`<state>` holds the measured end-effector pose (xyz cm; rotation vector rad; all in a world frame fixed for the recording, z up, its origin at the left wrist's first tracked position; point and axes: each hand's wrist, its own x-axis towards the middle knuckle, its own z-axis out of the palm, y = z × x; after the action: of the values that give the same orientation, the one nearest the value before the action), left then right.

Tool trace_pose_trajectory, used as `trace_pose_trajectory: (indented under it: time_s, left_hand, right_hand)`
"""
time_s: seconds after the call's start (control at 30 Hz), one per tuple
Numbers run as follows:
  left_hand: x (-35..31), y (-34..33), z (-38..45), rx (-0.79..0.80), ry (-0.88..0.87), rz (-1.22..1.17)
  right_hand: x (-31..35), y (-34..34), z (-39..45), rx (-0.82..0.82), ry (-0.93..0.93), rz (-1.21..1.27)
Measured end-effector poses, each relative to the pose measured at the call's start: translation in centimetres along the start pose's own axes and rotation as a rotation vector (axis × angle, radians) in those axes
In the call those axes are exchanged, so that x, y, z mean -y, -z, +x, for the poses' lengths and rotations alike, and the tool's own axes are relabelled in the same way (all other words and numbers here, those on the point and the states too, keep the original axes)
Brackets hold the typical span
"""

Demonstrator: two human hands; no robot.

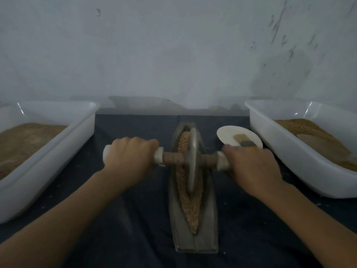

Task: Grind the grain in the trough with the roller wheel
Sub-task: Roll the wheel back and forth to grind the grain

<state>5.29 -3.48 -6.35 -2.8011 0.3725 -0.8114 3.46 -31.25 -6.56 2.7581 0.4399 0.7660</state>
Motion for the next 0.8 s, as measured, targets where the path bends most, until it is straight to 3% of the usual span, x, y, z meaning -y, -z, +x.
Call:
trace_pose_trajectory:
  time_s: [0.13, 0.23, 0.37, 0.47, 0.57, 0.7, 0.8]
  left_hand:
    - [0.6, -3.2, 2.5, 0.077, 0.123, -0.199]
    - [0.4, -3.5, 1.9, 0.06, 0.165, -0.199]
    - [0.3, -0.3, -1.4, 0.032, 0.038, -0.102]
    - [0.2, 2.5, -4.4, -0.111, -0.1, -0.039]
    - [0.4, 3.4, -5.1, -0.139, -0.129, -0.029]
    - [0.1, 0.7, -1.8, -0.045, -0.041, 0.029]
    - [0.4, -2.0, 1.3, 0.021, 0.078, -0.076]
  right_hand:
    - [-0.1, -1.0, 5.5, -0.05, 0.034, -0.103]
    - [0.2, -0.3, 5.8, -0.044, 0.043, -0.138]
    - [0.6, 1.1, 0.7, -0.057, 0.055, -0.055]
    - [0.4, 2.5, -3.2, -0.119, 0.066, 0.068]
    - [0.1, 2.4, -4.3, -0.085, 0.072, 0.145]
    - [-0.2, 0.1, -0.5, -0.079, 0.045, 0.035]
    - [-0.4, -1.7, 3.6, -0.096, 0.033, -0.027]
